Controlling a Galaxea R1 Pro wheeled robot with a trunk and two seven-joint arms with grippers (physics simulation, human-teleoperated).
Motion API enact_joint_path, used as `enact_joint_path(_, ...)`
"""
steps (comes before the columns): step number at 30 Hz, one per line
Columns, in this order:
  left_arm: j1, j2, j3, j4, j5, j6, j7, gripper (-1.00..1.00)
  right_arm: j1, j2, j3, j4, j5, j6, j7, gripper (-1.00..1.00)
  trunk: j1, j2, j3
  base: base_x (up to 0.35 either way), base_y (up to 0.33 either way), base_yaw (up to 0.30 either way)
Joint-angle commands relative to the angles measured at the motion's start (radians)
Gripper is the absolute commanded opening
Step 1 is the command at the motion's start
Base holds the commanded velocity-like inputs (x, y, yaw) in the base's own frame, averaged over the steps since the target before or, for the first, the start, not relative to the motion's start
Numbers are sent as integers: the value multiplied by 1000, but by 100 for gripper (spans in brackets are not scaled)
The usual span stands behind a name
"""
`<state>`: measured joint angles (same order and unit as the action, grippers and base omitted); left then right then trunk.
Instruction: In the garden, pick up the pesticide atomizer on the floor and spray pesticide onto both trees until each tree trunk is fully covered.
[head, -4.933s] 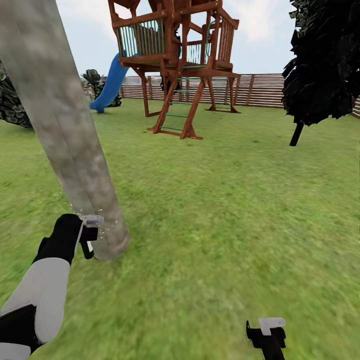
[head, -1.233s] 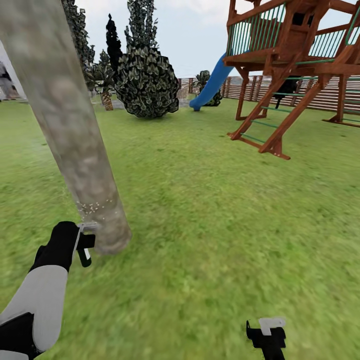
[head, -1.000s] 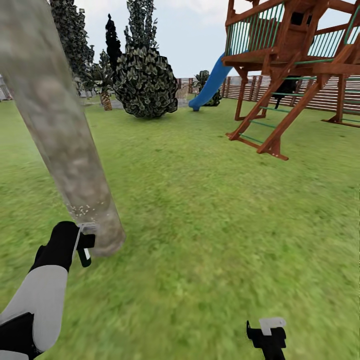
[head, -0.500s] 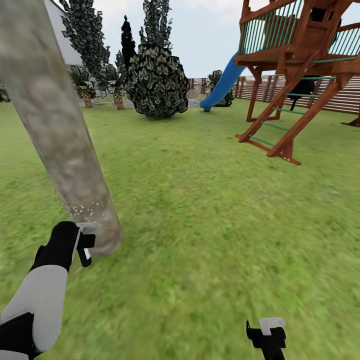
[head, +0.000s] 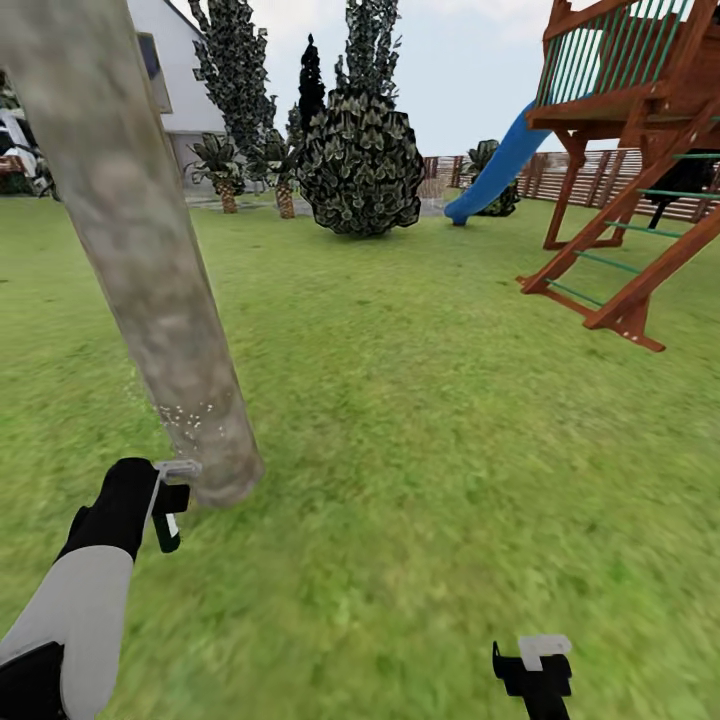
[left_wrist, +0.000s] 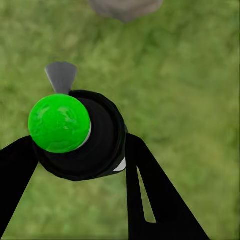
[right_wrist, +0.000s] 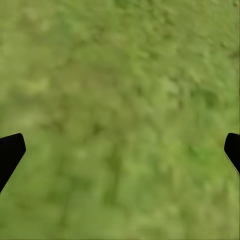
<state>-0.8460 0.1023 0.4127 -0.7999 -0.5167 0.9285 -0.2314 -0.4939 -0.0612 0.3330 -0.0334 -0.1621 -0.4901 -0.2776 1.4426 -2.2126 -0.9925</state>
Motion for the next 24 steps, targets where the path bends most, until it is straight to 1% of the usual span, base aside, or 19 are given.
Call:
enact_joint_path(1,-1,7,5,-4,-11,2,-9,-100,0,0,9,0,-10,-2,-2,100,0,0,-1,239,-197,245)
enact_joint_path(3,-1,12,4,-2,-11,1,-8,-100,0,0,9,0,-10,-2,-2,100,0,0,-1,241,-195,127)
enact_joint_path(5,-1,1,1,3,-9,1,-6,-100,0,0,8,0,-10,-2,-2,100,0,0,-1,242,-195,33)
enact_joint_path(7,-1,-44,-1,5,-8,1,-5,-100,0,-1,8,0,-10,-2,-2,100,0,0,-1,242,-195,4)
enact_joint_path(8,-1,-49,-1,5,-8,1,-5,-100,0,-2,8,0,-10,-2,-2,100,0,0,-1,242,-195,1)
enact_joint_path(9,-1,-46,1,5,-9,1,-6,-100,0,-2,8,0,-10,-2,-2,100,0,0,-1,242,-194,0)
enact_joint_path(10,4,-28,6,5,-14,-1,-6,-100,0,-2,8,0,-10,-2,-2,100,0,0,-1,242,-195,0)
enact_joint_path(11,13,2,6,4,-12,-2,-6,-100,0,-2,8,0,-10,-2,-2,100,0,0,-1,241,-195,0)
enact_joint_path(12,20,18,6,5,-13,-6,-6,-100,0,-2,8,0,-10,-2,-2,100,0,0,-1,238,-195,0)
enact_joint_path(13,31,22,5,6,-12,-25,-6,-100,0,-1,8,0,-10,-2,-2,100,0,0,-1,236,-196,36)
enact_joint_path(15,41,16,3,7,-9,-55,-3,-100,0,0,8,0,-10,-2,-2,100,0,0,-1,235,-196,166)
enact_joint_path(16,43,1,3,6,-8,-62,-1,-100,0,0,8,0,-10,-2,-2,100,0,0,-1,235,-196,253)
enact_joint_path(17,44,-8,5,6,-7,-65,-1,-100,0,0,8,0,-10,-2,-2,100,0,0,-1,214,-148,268)
enact_joint_path(24,45,-14,4,5,-7,-68,0,-100,0,0,8,0,-10,-2,-2,100,0,0,-1,56,-60,277)
